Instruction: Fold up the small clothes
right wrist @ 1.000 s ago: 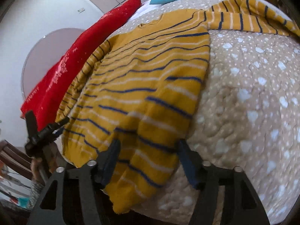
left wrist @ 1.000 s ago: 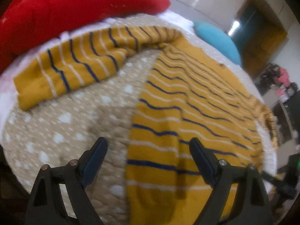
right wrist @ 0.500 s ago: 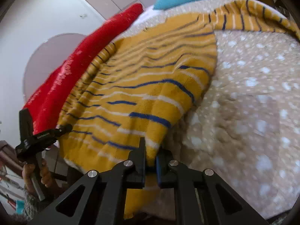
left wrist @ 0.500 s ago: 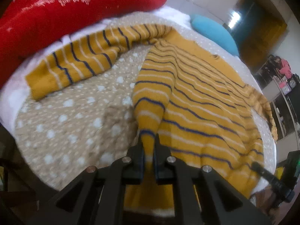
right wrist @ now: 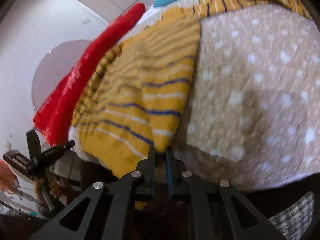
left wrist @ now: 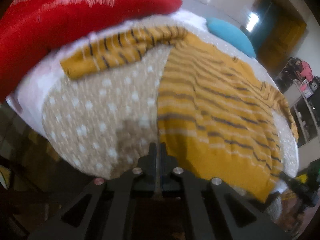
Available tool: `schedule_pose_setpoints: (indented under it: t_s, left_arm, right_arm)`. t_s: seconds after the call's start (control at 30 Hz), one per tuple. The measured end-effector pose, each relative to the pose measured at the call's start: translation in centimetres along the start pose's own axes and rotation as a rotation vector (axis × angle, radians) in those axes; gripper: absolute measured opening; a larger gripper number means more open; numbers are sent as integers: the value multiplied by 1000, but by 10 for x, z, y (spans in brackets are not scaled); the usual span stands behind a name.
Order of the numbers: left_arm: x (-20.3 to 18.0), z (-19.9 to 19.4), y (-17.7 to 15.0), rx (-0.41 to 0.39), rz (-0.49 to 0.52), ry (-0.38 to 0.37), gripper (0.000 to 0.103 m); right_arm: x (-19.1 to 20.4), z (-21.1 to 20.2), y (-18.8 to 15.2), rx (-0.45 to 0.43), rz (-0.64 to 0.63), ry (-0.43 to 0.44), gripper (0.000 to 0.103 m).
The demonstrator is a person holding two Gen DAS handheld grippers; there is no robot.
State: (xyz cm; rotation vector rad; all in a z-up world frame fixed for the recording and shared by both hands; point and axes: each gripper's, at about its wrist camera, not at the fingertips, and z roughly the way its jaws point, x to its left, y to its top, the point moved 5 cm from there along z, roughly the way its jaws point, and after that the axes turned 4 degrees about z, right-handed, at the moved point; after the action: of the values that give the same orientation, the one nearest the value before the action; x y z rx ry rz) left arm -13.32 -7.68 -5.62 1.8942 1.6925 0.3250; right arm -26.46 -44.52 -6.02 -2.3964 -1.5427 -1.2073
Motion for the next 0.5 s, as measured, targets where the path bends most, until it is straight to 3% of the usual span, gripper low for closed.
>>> schedule_pose_setpoints:
  t_s: [0.03, 0.07, 0.1, 0.13, 0.2, 0.33, 0.4, 0.5]
  left_arm:
    - [-6, -3, 10, -27, 33, 23, 39]
    - [-12, -6, 17, -52, 62, 41, 56]
    - [-18, -8, 24, -79, 85, 60, 87]
    - [-24, -11, 32, -120, 102, 80, 93]
    - [-38, -13, 44, -164, 134, 71, 93]
    - [-67, 0, 60, -150, 204, 23, 93]
    - [-78, 9, 62, -117, 217, -23, 93]
    - [-88, 19, 65, -100, 226, -28, 93]
  right_arm:
    - [-3, -11, 12, -39, -1, -11, 12]
    - [-7, -18, 21, -69, 3, -26, 20]
    - [-12, -25, 32, -101, 13, -52, 26]
    - [-24, -36, 51, -149, 34, -103, 40]
    - [-43, -48, 74, -214, 64, -156, 44]
    - [-105, -74, 132, -336, 177, -299, 44]
    - [-126, -82, 151, -361, 207, -323, 44]
    - [-149, -80, 184, -351, 233, -327, 44]
